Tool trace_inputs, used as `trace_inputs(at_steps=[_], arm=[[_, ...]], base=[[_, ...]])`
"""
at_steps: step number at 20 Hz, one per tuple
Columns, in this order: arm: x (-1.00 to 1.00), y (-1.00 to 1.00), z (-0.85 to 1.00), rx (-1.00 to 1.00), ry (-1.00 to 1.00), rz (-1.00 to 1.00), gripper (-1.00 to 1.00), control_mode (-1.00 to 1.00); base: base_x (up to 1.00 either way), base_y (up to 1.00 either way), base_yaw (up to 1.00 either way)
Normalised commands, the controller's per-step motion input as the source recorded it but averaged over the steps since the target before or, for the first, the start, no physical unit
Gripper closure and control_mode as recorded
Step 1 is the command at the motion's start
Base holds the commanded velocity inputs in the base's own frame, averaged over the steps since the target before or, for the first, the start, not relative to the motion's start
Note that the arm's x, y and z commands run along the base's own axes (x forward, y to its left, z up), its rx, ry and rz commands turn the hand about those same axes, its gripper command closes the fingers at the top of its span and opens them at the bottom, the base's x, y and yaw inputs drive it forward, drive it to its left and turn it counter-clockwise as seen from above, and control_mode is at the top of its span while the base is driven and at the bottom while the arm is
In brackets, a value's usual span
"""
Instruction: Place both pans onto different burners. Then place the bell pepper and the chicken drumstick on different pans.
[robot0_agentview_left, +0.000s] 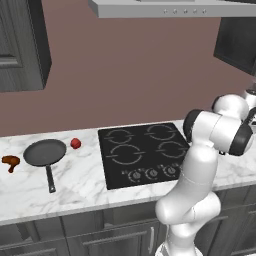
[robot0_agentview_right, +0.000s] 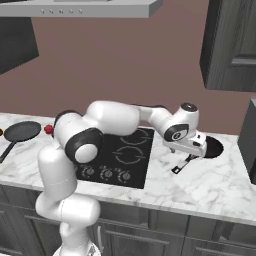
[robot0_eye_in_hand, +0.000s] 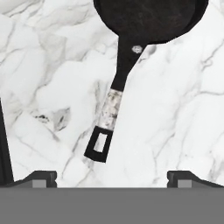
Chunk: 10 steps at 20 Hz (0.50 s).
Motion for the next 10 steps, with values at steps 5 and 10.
trace_inputs(at_steps=[5,10], arm=[[0.1,0.0,-0.18,0.0,0.0,0.0,-1.0,-1.0],[0.13,0.0,-0.19,0.0,0.0,0.0,-1.0,-1.0]], base=[[0.0,0.0,0.0],[0.0,0.0,0.0]])
